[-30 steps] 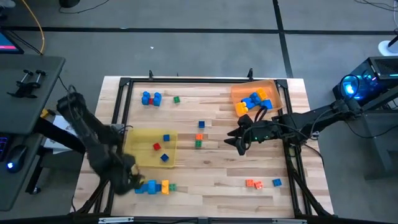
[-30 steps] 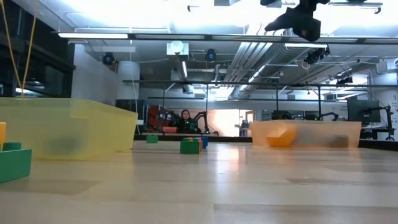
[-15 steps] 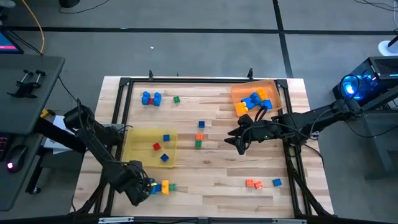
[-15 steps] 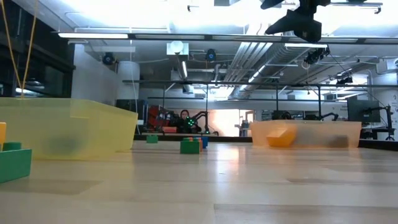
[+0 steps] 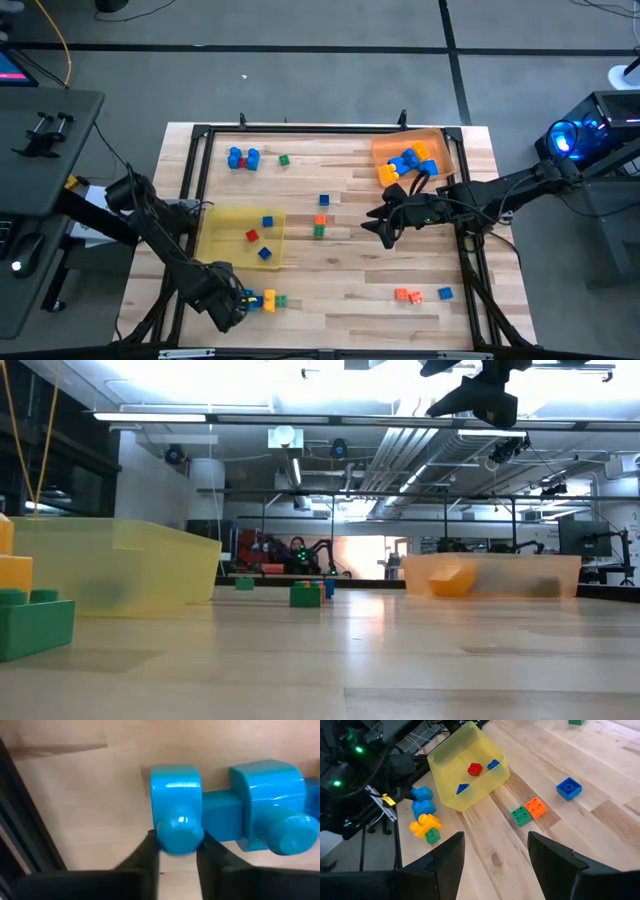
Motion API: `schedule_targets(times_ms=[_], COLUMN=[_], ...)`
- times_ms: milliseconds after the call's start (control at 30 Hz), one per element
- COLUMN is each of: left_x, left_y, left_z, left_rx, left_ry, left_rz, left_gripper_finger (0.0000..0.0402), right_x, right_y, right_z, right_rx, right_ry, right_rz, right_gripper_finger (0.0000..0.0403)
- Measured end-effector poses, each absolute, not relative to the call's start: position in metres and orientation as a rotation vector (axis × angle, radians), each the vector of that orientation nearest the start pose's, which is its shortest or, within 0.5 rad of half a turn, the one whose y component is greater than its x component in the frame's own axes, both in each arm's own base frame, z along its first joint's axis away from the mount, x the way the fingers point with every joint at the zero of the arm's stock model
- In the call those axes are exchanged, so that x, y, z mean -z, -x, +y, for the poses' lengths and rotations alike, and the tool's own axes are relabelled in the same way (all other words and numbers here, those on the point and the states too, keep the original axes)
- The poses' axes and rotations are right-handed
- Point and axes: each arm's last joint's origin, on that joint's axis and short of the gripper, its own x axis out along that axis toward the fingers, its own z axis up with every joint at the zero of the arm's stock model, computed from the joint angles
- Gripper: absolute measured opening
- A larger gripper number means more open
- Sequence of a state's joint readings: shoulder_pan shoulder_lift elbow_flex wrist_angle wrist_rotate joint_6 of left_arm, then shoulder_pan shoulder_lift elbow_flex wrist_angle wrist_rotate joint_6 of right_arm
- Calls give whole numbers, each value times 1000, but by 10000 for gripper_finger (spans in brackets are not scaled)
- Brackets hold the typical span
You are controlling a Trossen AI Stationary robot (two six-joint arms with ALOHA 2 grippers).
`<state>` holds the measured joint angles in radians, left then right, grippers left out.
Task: Sort blocks by size
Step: Put the blue 1 stud game piece into the yellow bin
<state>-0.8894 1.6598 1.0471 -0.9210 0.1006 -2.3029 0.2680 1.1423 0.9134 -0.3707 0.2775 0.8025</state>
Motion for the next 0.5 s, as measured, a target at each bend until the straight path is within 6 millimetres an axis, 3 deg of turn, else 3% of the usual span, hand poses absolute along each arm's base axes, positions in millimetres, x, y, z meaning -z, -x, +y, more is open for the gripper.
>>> schedule_targets(times_ms=[100, 367, 500], left_x=[-187, -250, -262], left_y=[-170, -143, -134], left_z=[-213, -175, -163], left_rx=[-1094, -928, -889], left_ry=[1102, 1154, 1116], left_rz=[1370, 1254, 1224], left_gripper_finger=[10, 2, 4], right_x=[-293, -292, -292], right_y=[-235, -235, -235], right_z=[56, 56, 56], right_rx=[241, 242, 243], right_ry=[-617, -616, -616], right_rz=[535, 537, 537], right_gripper_finger=[211, 211, 211])
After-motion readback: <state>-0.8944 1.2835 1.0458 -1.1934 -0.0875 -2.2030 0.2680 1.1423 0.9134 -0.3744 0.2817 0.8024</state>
